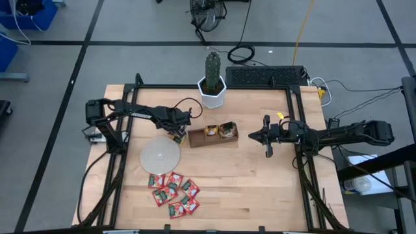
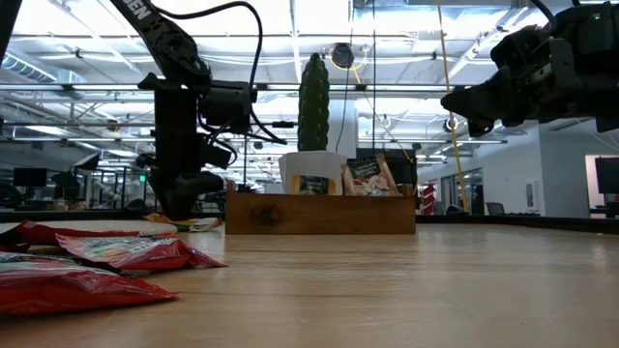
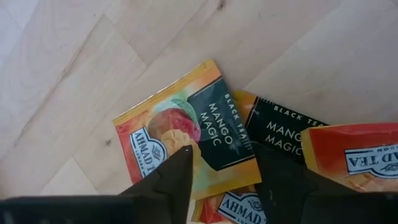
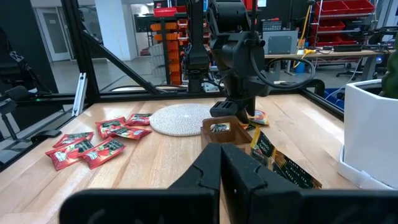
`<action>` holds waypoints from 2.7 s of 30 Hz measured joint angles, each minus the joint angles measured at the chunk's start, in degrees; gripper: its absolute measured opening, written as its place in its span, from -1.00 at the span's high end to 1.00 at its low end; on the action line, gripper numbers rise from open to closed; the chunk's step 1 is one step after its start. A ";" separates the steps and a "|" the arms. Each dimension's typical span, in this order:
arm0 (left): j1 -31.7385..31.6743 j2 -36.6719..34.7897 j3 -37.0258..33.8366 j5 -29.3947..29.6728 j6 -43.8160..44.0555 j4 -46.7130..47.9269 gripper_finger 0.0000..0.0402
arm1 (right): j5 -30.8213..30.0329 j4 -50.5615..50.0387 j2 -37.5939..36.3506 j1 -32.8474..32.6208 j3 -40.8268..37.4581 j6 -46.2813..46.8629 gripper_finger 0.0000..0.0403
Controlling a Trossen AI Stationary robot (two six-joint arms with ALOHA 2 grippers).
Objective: Pick & Place Tea
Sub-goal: Put the yellow tea bag into the middle section of the wooden organizer
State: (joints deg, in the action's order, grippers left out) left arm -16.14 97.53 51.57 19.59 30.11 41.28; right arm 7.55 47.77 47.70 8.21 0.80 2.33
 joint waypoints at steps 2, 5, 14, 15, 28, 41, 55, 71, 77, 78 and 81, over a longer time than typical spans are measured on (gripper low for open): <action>-0.02 0.01 0.00 0.00 0.06 0.00 0.32 | 0.00 0.00 -0.02 -0.01 0.02 0.00 1.00; -0.02 0.01 0.00 0.00 0.07 0.00 0.50 | 0.00 0.00 -0.02 0.00 0.02 0.00 1.00; -0.02 0.00 0.02 0.00 -1.80 -0.02 0.96 | 0.00 0.00 0.00 -0.02 0.02 0.00 1.00; -0.02 0.01 0.02 0.02 -2.12 -0.05 0.97 | 0.00 0.00 -0.02 -0.02 0.01 0.02 1.00; 5.11 0.00 11.63 7.04 -3.15 13.79 0.99 | 0.00 0.00 -0.01 0.00 0.01 0.00 1.00; 16.31 -7.94 23.54 9.12 -16.37 3.87 1.00 | 0.01 0.12 0.00 -0.01 0.00 0.00 1.00; 11.19 -9.02 6.49 -23.11 -21.95 -33.55 1.00 | 0.00 0.10 0.01 -0.01 0.02 0.01 1.00; 4.23 -6.16 -1.65 -31.09 -19.08 -46.14 1.00 | 0.00 0.05 0.07 0.00 0.02 0.00 1.00; 2.80 -0.86 -1.64 -33.70 -17.16 -50.24 1.00 | 0.00 -0.01 0.02 -0.02 0.02 0.02 1.00; 2.54 -0.18 -1.64 -33.66 -16.92 -50.25 1.00 | 0.00 -0.15 0.02 -0.02 0.01 0.02 1.00; 1.99 -0.23 -1.64 -33.30 -16.87 -49.96 1.00 | 0.00 -0.07 0.03 -0.01 0.01 0.00 1.00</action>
State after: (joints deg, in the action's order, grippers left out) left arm -14.15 97.29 49.93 -13.70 13.23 -8.68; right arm 7.55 47.70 47.73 8.20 0.81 2.33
